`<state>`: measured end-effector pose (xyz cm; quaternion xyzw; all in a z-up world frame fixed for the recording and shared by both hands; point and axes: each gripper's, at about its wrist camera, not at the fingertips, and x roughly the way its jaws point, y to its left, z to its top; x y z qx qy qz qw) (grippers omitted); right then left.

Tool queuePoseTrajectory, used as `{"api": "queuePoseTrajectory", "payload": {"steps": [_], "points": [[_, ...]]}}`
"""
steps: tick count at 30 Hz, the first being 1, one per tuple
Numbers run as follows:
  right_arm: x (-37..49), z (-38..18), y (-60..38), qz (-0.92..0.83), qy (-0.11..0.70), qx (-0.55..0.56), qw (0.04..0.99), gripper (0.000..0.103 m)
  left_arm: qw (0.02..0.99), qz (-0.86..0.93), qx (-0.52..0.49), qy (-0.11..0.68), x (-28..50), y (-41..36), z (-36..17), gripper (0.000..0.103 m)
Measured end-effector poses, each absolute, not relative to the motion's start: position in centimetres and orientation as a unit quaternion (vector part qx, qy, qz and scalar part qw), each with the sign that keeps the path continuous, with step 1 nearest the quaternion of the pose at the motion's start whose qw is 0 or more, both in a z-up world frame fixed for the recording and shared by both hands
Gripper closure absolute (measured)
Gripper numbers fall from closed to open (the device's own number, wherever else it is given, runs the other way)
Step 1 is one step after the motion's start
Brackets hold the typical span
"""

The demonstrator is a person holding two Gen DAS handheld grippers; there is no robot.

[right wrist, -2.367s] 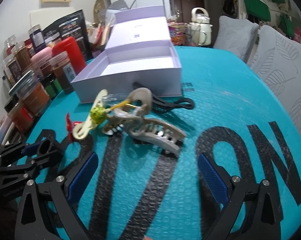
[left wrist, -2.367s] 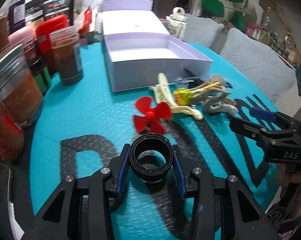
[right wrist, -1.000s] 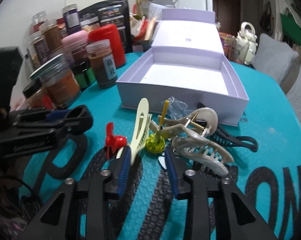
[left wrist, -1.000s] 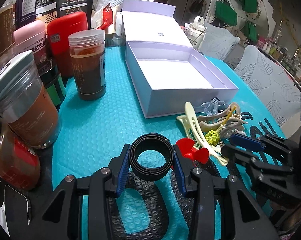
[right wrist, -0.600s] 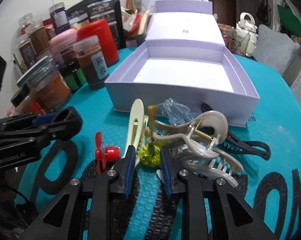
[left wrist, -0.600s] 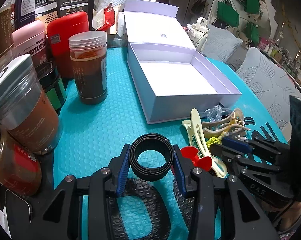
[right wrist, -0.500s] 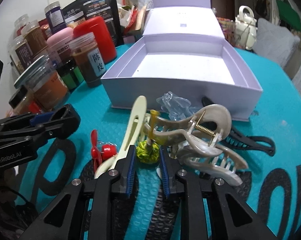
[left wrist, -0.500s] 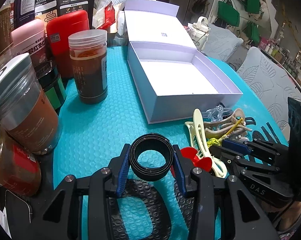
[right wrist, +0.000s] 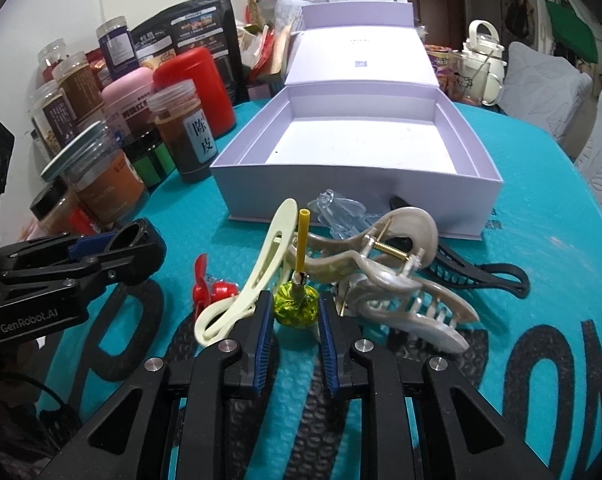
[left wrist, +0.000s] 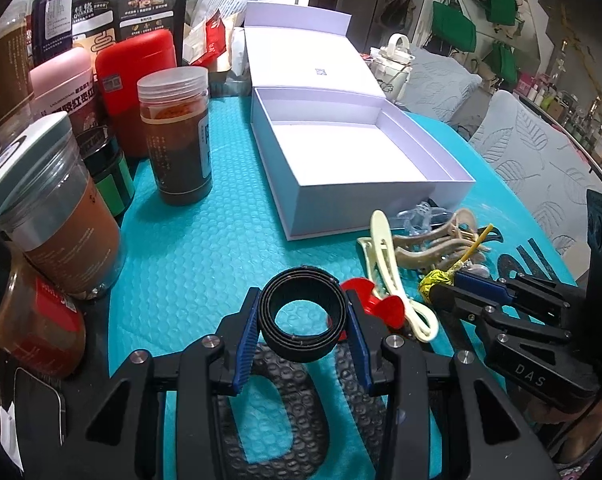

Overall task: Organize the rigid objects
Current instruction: 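Carry the ring and lollipop over the open white box with both tools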

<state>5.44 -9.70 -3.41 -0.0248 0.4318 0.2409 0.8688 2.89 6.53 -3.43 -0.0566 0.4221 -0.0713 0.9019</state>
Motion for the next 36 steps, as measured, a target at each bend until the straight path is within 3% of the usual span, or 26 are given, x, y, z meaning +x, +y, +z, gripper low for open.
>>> {"api": "queuePoseTrajectory", "payload": {"steps": [18,36], "points": [[0.8,-0.3,-13.0,0.246,0.396,-0.01,0.885,0.081,0.919,-0.075,-0.04,0.385,-1.1,3.0,-0.4,0.063],[0.4,3.1,-16.2,0.246,0.361,-0.023,0.899,0.081,0.93,-0.113,-0.021,0.35,0.4,-1.2,3.0,0.063]]}}
